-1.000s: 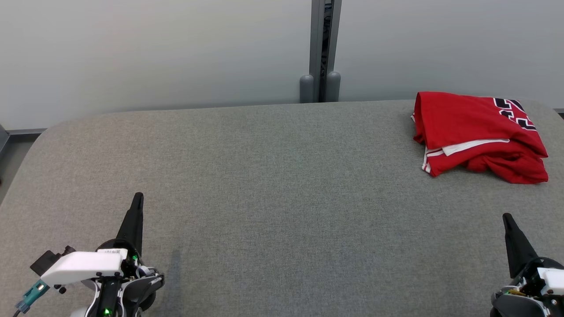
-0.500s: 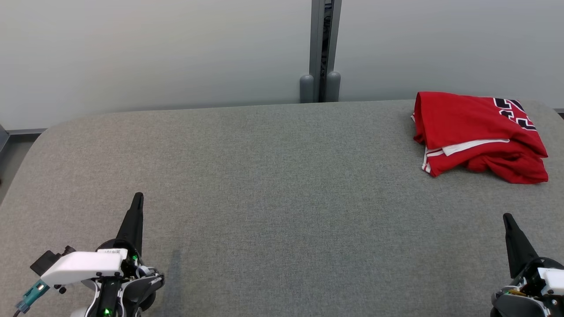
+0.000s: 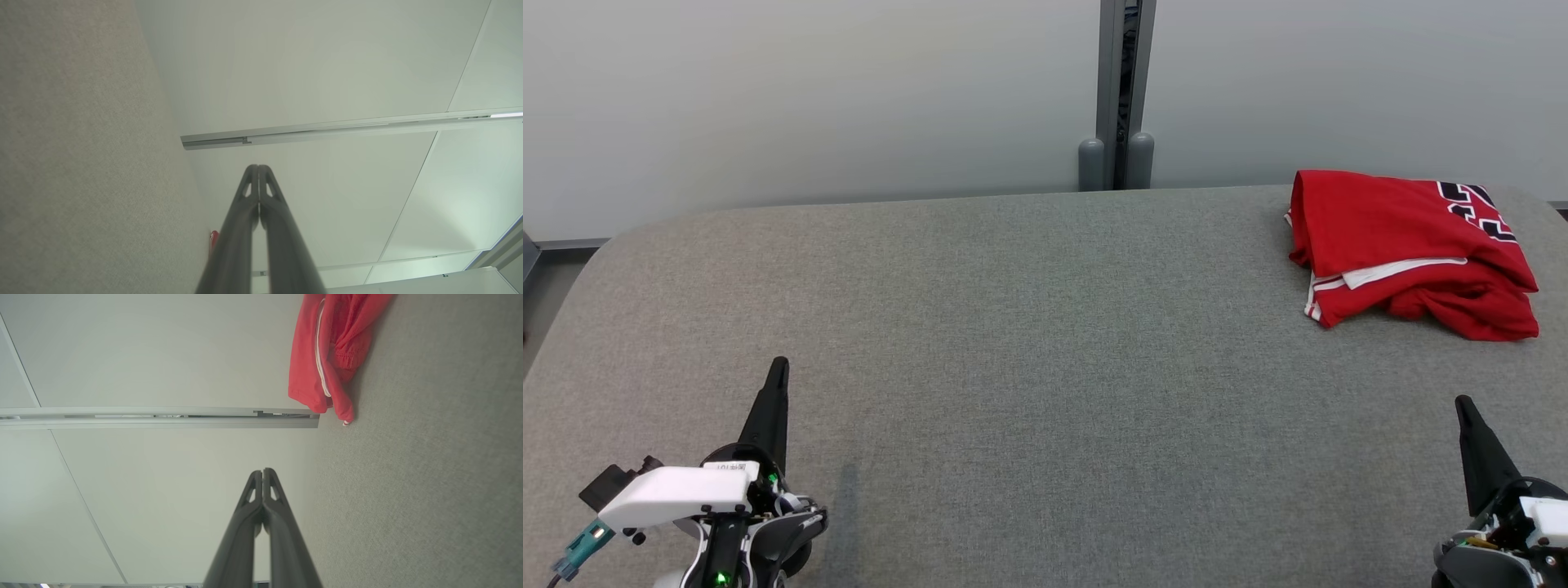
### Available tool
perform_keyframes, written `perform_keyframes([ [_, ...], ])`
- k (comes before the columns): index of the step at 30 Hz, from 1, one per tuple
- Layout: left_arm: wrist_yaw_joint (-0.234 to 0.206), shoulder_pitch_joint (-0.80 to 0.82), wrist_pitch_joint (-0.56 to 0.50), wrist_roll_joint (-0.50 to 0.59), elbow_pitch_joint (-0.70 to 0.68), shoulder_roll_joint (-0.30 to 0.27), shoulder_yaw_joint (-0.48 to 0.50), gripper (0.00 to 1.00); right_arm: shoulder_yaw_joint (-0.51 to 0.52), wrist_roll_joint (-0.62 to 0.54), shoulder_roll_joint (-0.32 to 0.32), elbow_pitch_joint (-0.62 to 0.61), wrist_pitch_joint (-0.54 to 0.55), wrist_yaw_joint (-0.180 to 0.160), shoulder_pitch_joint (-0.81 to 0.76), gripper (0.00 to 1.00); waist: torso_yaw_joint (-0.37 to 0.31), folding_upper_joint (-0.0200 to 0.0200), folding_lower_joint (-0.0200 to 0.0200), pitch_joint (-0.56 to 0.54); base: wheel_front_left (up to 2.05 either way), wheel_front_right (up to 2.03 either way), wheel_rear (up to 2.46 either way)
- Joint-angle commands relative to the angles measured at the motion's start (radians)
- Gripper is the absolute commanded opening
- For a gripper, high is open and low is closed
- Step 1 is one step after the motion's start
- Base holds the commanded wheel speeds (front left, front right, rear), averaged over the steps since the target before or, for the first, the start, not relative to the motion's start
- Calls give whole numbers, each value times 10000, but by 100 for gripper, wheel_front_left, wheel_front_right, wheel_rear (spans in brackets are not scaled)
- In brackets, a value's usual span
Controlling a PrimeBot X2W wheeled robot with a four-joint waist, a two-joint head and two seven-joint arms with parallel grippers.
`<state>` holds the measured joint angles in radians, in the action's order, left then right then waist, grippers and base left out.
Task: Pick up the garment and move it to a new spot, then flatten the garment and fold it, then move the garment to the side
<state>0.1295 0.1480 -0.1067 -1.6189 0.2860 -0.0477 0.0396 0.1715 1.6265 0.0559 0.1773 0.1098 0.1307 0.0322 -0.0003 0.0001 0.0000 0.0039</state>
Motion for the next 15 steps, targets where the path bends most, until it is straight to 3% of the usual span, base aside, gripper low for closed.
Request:
perform_keyframes([
  [1,39,75,-33,-15,-8,-50,29,0,25,-55,12,-5,43,0,112,0,0,-1,0,0,0,0,0],
  [15,39,75,-33,-15,-9,-50,28,0,38,-69,2,-3,61,0,115,0,0,-1,0,0,0,0,0],
])
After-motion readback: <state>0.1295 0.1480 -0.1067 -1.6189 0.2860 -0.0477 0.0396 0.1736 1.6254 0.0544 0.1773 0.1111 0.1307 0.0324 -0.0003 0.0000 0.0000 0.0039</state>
